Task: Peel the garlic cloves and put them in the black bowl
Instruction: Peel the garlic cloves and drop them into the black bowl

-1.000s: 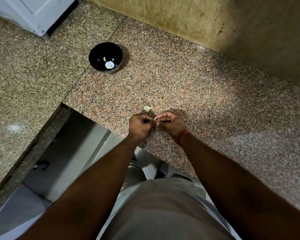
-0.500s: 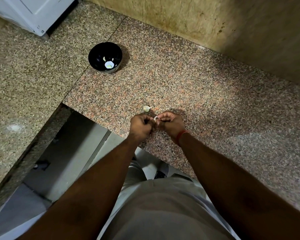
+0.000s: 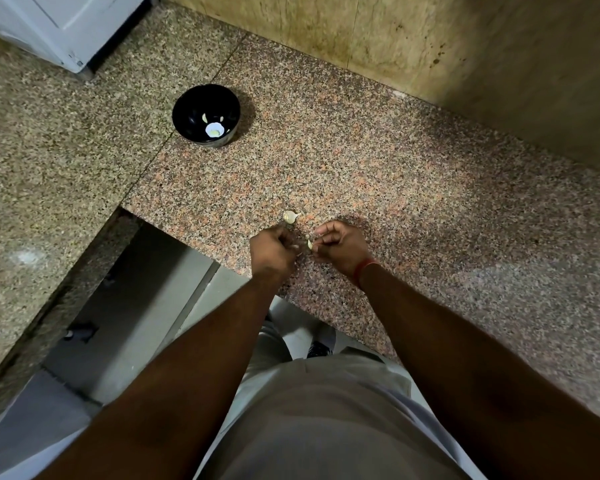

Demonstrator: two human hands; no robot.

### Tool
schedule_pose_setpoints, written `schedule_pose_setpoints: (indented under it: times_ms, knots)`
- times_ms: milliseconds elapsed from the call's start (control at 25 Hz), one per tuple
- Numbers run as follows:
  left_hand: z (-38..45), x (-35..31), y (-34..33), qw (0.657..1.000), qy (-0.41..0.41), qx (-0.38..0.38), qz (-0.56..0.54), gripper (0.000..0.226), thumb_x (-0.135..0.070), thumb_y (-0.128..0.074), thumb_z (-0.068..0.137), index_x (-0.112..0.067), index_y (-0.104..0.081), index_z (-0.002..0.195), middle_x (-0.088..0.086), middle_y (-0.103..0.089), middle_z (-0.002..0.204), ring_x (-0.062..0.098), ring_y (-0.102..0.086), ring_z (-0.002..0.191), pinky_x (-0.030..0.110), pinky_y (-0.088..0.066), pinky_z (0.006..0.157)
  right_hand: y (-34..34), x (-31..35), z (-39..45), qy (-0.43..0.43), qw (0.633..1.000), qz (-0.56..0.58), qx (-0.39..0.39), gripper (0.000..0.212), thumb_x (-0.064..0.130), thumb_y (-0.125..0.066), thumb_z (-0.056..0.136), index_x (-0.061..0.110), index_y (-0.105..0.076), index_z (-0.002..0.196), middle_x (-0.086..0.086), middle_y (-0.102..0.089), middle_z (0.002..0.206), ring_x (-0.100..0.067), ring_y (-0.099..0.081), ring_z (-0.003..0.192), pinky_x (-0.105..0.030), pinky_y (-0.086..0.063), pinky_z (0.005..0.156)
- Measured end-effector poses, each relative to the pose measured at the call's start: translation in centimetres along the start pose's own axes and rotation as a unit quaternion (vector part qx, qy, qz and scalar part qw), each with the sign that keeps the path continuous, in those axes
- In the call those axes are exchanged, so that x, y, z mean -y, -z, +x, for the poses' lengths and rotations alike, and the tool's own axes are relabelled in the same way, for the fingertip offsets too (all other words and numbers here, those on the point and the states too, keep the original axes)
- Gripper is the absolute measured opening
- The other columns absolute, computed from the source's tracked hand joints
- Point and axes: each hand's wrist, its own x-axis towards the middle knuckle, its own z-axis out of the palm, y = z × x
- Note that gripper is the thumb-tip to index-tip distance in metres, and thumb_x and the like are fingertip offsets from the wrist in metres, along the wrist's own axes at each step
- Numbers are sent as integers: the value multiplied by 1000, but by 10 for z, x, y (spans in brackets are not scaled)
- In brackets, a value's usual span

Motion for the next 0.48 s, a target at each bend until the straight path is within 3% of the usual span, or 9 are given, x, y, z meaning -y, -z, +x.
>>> schedule_pose_setpoints:
  times_ms: [160,280,480]
  knots:
    - [0,-2,-2,998,-58,10,38,9,-16,-72,87,-23,-77,88,-9,-75,82,10,-72,72,29,-63,70,3,4,-4,12,1000,1,-17,33,-13,-72,84,4,-64,111,-16,-75,94,-24,-74,85,-36,-64,72]
    - [-4,-13,-4,993,-19,57,-105,22,1,-74,85,-19,-76,93,-3,-76,95,16,-74,88,28,-62,77,2,5,-4,20,1000,-8,-18,37,-11,-76,80,6,-65,111,-18,-76,95,-25,-75,84,-37,-63,72]
    - [-8,-12,-4,978,-7,57,-202,28,12,-75,81,-9,-75,100,12,-76,99,25,-71,82,36,-63,74,2,6,-6,21,1000,-11,-13,39,-9,-78,79,9,-65,111,-12,-77,91,-24,-76,85,-38,-64,74]
